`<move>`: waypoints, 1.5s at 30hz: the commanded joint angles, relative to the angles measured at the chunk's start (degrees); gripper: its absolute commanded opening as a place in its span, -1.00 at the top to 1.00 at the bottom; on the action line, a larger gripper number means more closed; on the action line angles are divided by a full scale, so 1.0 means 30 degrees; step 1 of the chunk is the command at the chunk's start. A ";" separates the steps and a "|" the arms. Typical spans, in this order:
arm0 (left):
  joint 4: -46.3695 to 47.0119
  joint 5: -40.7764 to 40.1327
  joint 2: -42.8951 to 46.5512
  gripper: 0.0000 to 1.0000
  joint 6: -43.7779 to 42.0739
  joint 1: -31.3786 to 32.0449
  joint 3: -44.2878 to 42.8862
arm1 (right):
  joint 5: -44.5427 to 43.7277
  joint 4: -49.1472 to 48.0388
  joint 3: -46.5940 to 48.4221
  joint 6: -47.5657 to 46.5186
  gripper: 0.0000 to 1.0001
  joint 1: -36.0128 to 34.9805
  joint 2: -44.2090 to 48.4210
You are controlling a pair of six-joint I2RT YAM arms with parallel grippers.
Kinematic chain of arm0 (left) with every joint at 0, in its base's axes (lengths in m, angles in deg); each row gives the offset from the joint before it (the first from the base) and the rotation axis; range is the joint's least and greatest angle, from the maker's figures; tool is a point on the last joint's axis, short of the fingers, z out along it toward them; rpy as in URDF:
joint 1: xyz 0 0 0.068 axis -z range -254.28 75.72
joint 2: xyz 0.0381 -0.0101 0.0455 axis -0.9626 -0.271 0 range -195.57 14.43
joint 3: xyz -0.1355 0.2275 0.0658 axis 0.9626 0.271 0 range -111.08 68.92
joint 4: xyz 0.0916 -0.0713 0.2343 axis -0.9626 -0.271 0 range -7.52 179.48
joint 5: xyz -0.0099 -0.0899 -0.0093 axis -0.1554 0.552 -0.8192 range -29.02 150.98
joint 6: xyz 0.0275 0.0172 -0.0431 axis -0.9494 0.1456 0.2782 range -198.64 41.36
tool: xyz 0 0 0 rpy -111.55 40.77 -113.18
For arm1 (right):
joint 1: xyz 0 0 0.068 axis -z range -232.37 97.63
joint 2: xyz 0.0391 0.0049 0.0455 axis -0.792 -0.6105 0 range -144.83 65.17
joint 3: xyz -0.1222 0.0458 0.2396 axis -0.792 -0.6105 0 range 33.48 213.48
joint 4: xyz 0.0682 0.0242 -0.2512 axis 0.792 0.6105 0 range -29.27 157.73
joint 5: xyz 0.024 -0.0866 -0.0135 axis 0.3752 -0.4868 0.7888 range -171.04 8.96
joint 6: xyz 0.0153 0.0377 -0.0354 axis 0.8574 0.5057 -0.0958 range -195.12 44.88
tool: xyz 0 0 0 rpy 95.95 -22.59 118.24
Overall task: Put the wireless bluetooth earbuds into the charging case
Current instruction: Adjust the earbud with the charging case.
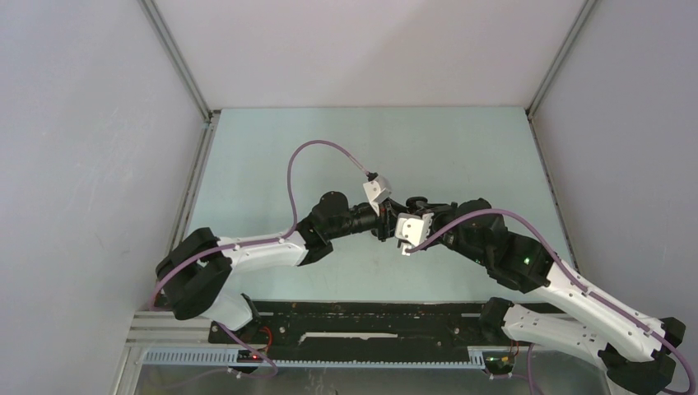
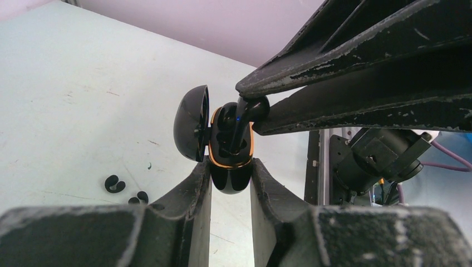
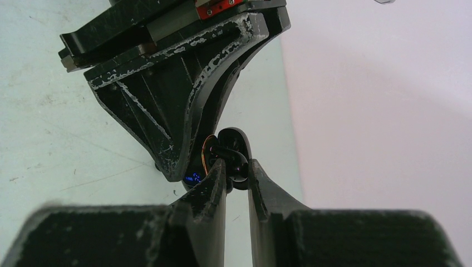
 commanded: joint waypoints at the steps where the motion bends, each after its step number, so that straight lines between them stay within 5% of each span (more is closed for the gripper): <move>1: 0.1126 -0.0233 0.0228 1.00 0.0144 -0.0136 0.0221 | -0.0132 0.0040 0.0050 0.0051 1.00 -0.0146 0.0042; 26: 0.1551 0.0359 0.0399 1.00 -0.0296 -0.0136 0.0483 | -0.0588 -0.0420 -0.0267 -0.0017 0.99 -0.0156 -0.1158; 45: 0.2256 0.0904 0.0273 1.00 -0.0450 -0.0106 0.0882 | 0.2209 0.2226 0.1138 0.1581 -0.05 0.1104 -0.1642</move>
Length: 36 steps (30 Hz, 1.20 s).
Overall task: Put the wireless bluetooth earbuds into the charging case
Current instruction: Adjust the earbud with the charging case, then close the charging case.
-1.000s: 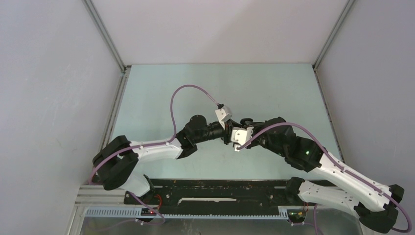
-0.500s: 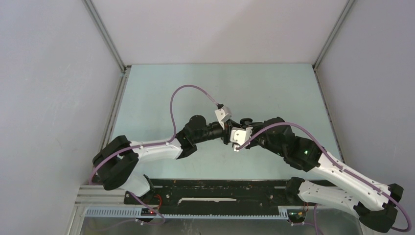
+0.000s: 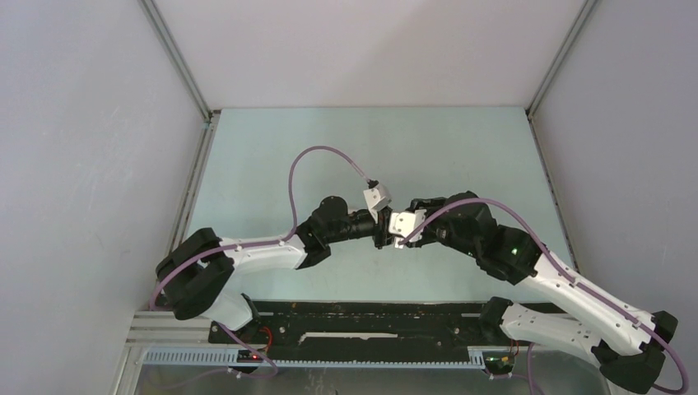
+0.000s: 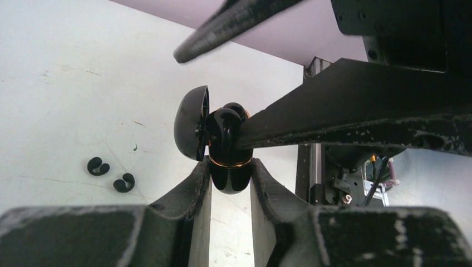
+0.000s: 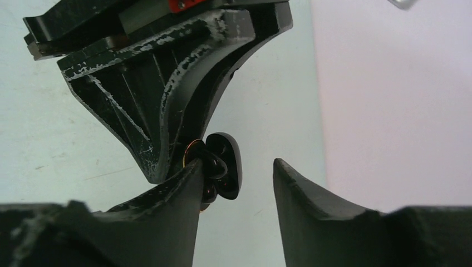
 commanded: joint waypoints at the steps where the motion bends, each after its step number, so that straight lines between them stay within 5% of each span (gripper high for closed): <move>1: 0.2335 0.0206 0.0259 1.00 -0.0308 -0.0077 0.0076 | 0.1859 0.1997 0.1370 0.1121 -0.12 0.0577 -0.0313; 11: 0.3927 0.0899 0.0044 1.00 0.0140 -0.0128 0.0602 | 0.8340 0.6595 0.5461 0.1540 -0.63 0.4190 -0.0503; 21: 0.5801 0.2458 -0.0276 1.00 0.0433 -0.0112 0.1082 | 1.5784 0.9729 0.7400 0.2500 -0.66 1.1545 -0.1714; 33: 0.6018 0.3797 0.1156 0.99 -0.0555 0.0183 0.2058 | 2.3932 2.0212 0.8569 -0.4605 -0.63 1.7719 -0.5726; 36: 0.4711 0.4444 0.1512 1.00 -0.1368 0.0380 0.1853 | 2.4878 2.0557 0.8342 -0.3688 -0.53 1.7802 -0.6911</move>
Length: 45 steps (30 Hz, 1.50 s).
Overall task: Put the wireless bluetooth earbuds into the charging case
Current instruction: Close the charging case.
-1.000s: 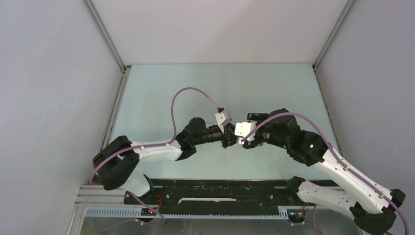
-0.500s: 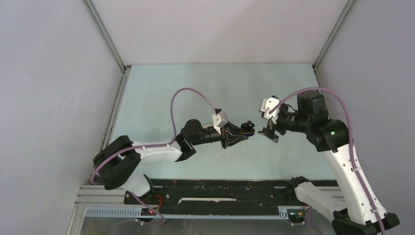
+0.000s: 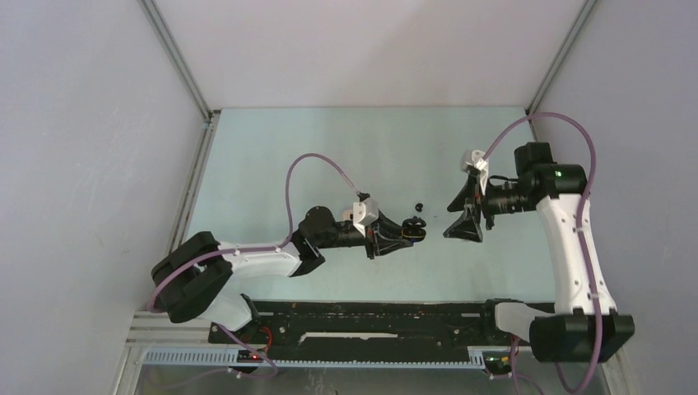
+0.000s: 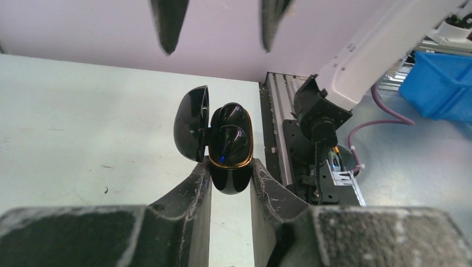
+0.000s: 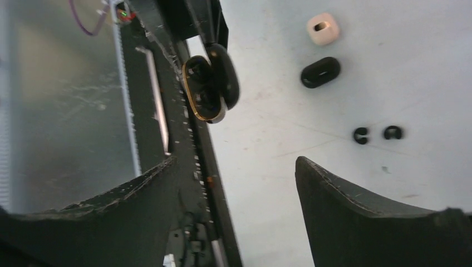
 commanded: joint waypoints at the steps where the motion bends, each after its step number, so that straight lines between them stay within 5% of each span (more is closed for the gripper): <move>1: -0.0729 0.1420 0.1229 1.00 -0.1632 0.0334 -0.0459 | 0.3210 0.3050 0.0039 -0.1584 -0.51 0.0187 -0.1262; 9: -0.6267 0.0936 0.2845 1.00 -0.5222 0.1029 -0.1392 | 0.4303 0.3046 -0.0806 -0.3099 -0.51 -0.1887 0.1128; 12: -0.8019 0.0616 0.3061 1.00 -0.6195 0.1229 -0.1867 | 0.3508 0.1341 -0.1619 -0.1490 -0.52 -0.2675 0.1674; 21: -0.9043 0.0519 0.2783 1.00 -0.6410 0.1330 -0.2686 | 0.1870 -0.3234 -0.3781 0.2214 -0.52 -0.4584 0.1699; 45: -0.9698 -0.0375 0.2400 1.00 -0.5328 0.1308 -0.3305 | 0.0407 -0.5166 -0.3795 0.3571 -0.48 -0.5595 0.1097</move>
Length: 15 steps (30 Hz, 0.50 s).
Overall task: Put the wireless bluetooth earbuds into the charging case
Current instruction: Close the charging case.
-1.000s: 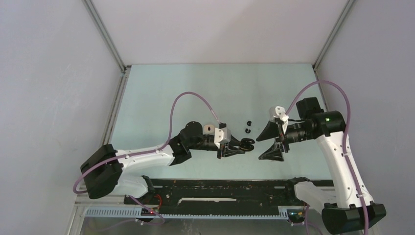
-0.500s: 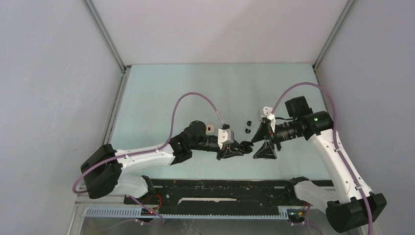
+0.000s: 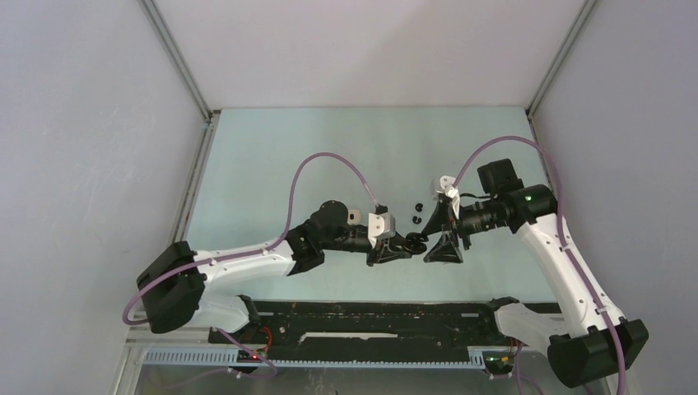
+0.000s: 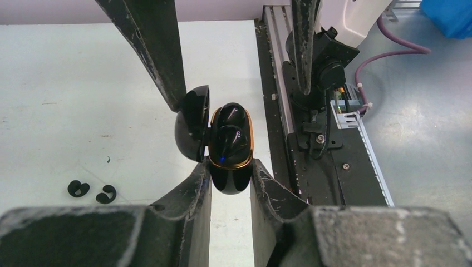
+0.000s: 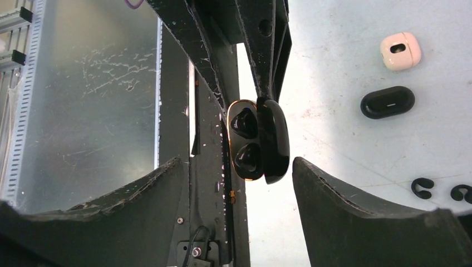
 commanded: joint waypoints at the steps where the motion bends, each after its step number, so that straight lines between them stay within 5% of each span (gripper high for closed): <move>1: 0.0551 -0.0888 0.0018 1.00 0.0575 0.0027 -0.0986 | -0.0104 -0.0921 0.0146 0.0408 -0.47 -0.0720 -0.0390; 9: 0.0117 -0.2488 -0.0602 1.00 0.2655 -0.0502 -0.1429 | -0.1061 -0.0016 0.0236 0.0730 -0.43 -0.1405 0.0762; 15: -0.0774 -0.4697 0.0118 1.00 0.4781 -0.1686 -0.0964 | -0.1455 0.0764 0.0490 0.0714 -0.43 0.1914 0.1674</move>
